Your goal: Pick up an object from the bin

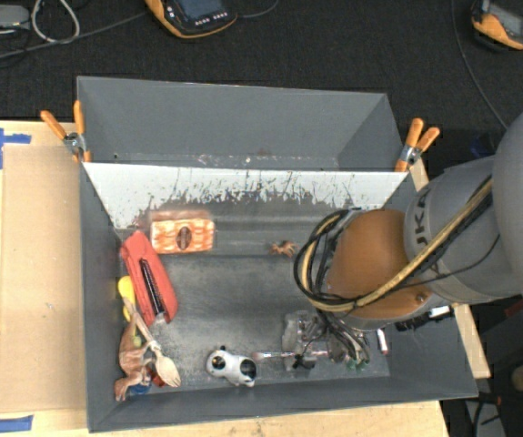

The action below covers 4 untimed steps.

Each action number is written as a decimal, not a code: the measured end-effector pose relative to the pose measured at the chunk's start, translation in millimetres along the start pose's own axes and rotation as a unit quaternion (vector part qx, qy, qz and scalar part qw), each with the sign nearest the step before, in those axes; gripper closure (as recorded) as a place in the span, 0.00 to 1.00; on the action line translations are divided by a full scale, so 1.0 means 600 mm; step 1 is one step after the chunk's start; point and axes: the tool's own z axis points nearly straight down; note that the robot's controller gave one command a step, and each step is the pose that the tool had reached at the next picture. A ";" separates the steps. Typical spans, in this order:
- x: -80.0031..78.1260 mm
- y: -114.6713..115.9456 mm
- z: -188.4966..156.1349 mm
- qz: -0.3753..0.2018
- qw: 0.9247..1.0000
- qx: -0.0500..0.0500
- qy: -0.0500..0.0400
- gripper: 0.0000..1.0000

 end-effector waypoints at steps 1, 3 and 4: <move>0.002 0.000 -0.049 0.000 1.000 0.000 0.001 1.00; 0.004 0.000 -0.134 -0.001 1.000 -0.001 0.003 1.00; 0.004 0.000 -0.161 -0.002 1.000 -0.001 0.002 1.00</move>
Offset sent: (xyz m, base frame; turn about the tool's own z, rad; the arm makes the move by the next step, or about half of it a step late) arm -0.0016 0.0001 0.0622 -0.0004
